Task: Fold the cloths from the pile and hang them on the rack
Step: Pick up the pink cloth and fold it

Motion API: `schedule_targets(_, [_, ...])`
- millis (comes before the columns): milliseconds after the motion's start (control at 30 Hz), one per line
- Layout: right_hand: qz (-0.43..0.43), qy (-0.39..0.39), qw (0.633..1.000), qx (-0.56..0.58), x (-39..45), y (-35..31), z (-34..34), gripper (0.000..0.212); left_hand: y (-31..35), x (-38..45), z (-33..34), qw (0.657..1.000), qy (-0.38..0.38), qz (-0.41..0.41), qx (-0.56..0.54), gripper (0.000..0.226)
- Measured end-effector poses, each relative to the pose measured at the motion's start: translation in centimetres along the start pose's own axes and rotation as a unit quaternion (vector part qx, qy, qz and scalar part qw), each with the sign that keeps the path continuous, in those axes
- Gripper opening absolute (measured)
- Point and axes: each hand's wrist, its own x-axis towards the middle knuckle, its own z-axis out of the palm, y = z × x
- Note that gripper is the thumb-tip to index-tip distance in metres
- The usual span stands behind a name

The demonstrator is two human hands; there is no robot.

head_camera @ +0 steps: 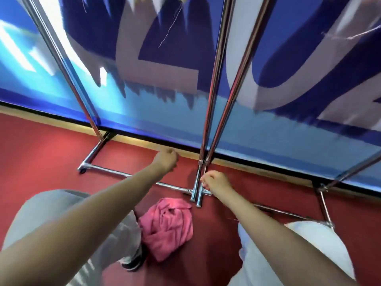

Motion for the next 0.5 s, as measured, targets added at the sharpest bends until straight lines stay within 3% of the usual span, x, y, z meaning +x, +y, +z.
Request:
schedule_targets(167, [0.158, -0.019, 0.986, 0.048, 3.2, 7.7, 5.4, 0.029, -9.0, 5.3, 2.0, 0.993, -0.03, -0.088, 0.069, 0.015])
schedule_targets(267, [0.223, -0.017, 0.973, 0.058, 5.0, 11.9, 8.0, 0.027, -14.5, 8.3, 3.9, 0.983, -0.065, -0.131, 0.113, 0.022])
schedule_targets(500, [0.267, -0.047, 0.963, 0.009, 9.2, 20.0, 14.7, 0.019, -24.3, 12.0, 8.4, 0.958, -0.11, -0.143, 0.221, 0.027])
